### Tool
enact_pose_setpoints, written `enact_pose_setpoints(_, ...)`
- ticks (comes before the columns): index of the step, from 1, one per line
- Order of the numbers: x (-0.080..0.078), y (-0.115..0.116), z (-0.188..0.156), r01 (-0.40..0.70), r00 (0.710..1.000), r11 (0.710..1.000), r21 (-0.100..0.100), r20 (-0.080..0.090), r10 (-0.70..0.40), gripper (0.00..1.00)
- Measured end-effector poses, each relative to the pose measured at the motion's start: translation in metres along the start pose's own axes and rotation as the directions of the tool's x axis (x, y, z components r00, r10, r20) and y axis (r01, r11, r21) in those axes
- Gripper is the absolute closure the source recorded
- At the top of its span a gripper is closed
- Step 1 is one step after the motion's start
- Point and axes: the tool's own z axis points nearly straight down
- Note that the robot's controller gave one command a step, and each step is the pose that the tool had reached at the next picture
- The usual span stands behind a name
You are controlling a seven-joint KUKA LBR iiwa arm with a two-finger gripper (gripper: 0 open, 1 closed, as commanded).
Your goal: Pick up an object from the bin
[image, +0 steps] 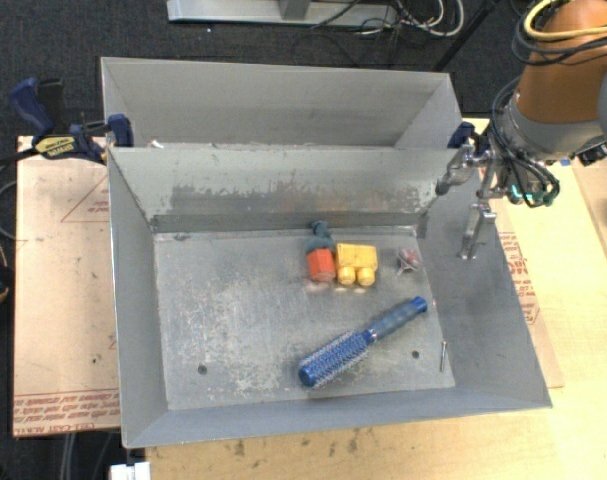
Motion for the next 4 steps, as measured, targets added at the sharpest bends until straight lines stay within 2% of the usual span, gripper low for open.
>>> enact_pose_setpoints(1,0.067,0.058,0.141,0.487,0.873,0.873,0.011,0.016,-0.487,0.0)
enact_pose_setpoints(2,0.102,0.138,0.114,0.61,0.793,0.793,0.001,0.007,-0.61,0.0)
enact_pose_setpoints(3,0.113,0.17,0.107,0.663,0.749,0.749,0.002,0.005,-0.663,0.0)
enact_pose_setpoints(4,0.12,0.187,0.142,0.693,0.721,0.721,0.011,0.014,-0.693,0.0)
